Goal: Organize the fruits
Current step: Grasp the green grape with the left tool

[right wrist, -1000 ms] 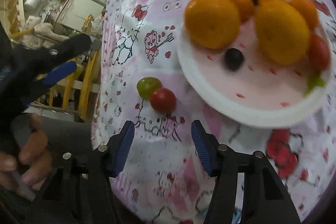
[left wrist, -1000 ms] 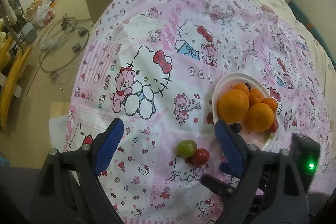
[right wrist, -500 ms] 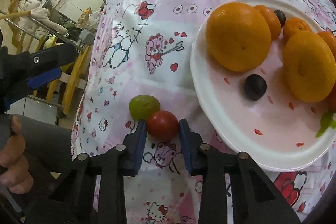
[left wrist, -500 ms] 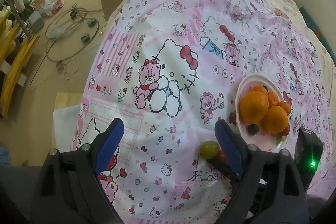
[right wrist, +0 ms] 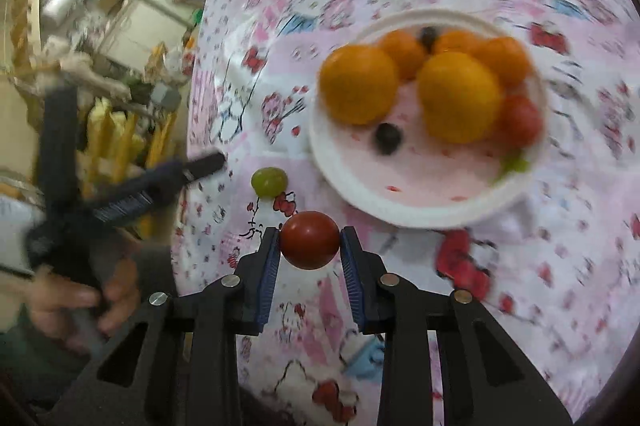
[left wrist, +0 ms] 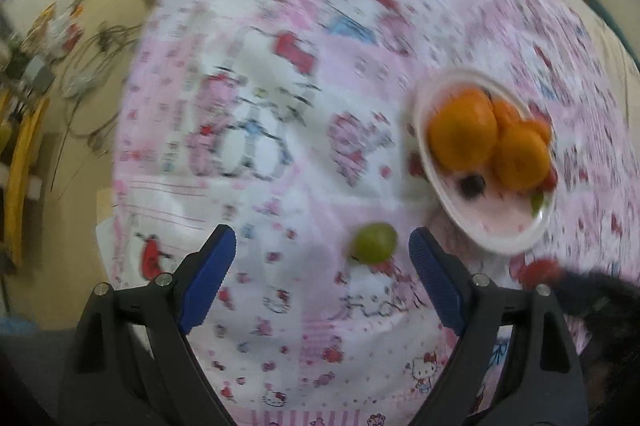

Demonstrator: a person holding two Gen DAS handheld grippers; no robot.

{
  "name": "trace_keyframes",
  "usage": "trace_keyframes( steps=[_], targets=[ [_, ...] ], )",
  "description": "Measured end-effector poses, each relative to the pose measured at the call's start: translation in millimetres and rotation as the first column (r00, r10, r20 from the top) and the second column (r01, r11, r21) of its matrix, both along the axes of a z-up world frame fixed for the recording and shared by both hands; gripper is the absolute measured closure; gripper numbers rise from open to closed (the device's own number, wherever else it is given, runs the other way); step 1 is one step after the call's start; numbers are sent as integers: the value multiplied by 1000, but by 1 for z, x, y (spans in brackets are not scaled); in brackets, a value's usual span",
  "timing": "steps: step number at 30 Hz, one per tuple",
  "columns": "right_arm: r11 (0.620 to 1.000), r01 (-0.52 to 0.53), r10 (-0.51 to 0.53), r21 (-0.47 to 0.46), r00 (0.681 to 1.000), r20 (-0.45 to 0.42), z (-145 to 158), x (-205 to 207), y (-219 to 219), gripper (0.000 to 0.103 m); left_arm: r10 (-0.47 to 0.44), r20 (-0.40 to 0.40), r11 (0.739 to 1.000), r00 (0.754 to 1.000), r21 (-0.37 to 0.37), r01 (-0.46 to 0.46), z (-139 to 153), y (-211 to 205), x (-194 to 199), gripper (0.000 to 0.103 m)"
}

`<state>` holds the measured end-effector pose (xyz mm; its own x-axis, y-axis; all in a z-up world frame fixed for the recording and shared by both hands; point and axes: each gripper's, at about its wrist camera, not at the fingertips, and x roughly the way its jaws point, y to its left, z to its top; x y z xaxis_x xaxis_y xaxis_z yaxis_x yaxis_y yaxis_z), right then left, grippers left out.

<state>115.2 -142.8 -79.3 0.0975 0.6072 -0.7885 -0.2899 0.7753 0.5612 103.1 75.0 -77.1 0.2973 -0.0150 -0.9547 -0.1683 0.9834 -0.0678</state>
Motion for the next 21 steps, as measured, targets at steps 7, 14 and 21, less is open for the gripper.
trace_keyframes(
  steps=[7, 14, 21],
  targets=[
    [990, 123, -123, 65, 992, 4, 11, 4, -58, 71, -204, -51, 975, 978, 79, 208, -24, -50, 5, 36],
    [976, 169, -176, 136, 984, 39, 25, 8, -80, 71, -246, -83, 961, 966, 112, 254, -34, -63, 11, 55],
    [974, 179, -187, 141, 981, 45, 26, 8, -88, 71, -242, -81, 965, 967, 84, 249, -39, -65, 11, 71]
  ],
)
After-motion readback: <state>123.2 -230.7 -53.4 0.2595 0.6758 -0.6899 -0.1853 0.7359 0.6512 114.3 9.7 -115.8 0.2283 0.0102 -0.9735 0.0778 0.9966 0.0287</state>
